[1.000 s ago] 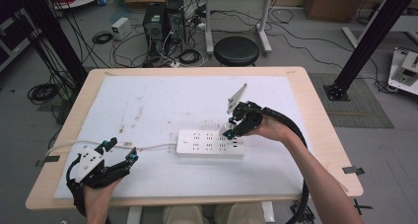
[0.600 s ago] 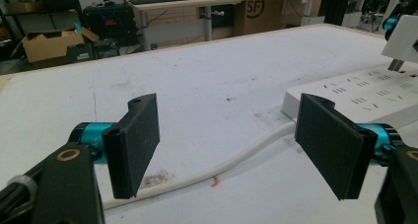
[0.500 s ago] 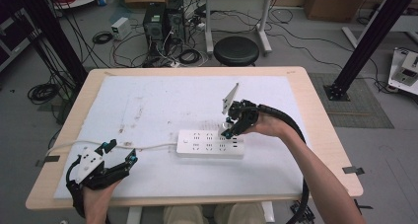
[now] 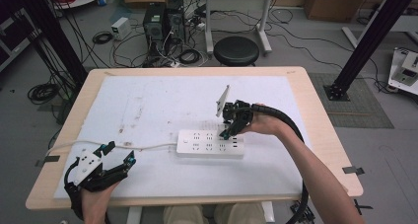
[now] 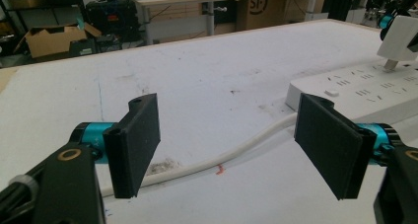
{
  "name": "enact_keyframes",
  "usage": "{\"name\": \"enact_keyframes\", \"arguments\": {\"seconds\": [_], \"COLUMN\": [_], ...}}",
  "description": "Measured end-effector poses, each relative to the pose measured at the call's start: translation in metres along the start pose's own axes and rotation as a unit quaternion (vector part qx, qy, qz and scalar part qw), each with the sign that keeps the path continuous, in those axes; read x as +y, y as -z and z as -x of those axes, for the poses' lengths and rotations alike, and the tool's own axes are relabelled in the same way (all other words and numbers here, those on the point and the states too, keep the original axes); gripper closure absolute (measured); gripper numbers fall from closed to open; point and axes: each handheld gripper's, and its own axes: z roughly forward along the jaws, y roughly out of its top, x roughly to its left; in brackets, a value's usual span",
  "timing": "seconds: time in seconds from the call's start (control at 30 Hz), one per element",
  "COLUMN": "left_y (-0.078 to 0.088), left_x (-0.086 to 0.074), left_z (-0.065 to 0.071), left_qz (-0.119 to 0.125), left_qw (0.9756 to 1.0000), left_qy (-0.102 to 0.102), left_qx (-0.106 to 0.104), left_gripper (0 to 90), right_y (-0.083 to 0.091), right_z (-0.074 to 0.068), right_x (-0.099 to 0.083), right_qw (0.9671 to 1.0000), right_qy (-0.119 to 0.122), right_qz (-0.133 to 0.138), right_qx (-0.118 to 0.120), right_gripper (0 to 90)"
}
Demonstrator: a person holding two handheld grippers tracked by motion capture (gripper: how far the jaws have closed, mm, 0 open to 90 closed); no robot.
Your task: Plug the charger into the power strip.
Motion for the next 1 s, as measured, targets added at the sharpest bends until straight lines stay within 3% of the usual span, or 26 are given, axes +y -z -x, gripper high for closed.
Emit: {"name": "enact_keyframes", "arguments": {"seconds": [0.1,0.17,0.5,1.0], "left_y": [-0.0003,-0.0005,-0.0046,-0.0058], "left_x": [-0.001,-0.0017,-0.0024,-0.0003], "left_z": [-0.0003,-0.0008,0.0008,0.0049], "left_qz": [-0.003,-0.003,-0.005,-0.007], "left_qw": [1.0,1.0,1.0,0.9999], "left_qy": [-0.001,0.0,0.0,-0.006], "left_qx": [-0.001,-0.001,-0.005,-0.009], "left_gripper": [25.6,25.6,25.7,26.0], "right_y": [-0.001,-0.0045,-0.006,-0.0074], "right_z": [0.0001,-0.0018,-0.0029,-0.0038], "right_x": [0.0015,0.0042,0.0067,0.0039], "right_qw": [0.9999,0.9999,0.9999,1.0], "right_qy": [-0.006,0.003,0.0,0.005], "right_qz": [-0.001,-0.011,-0.015,-0.001], "right_qx": [0.011,0.01,0.006,0.004], "right_gripper": [63.4,63.4,63.5,63.5]}}
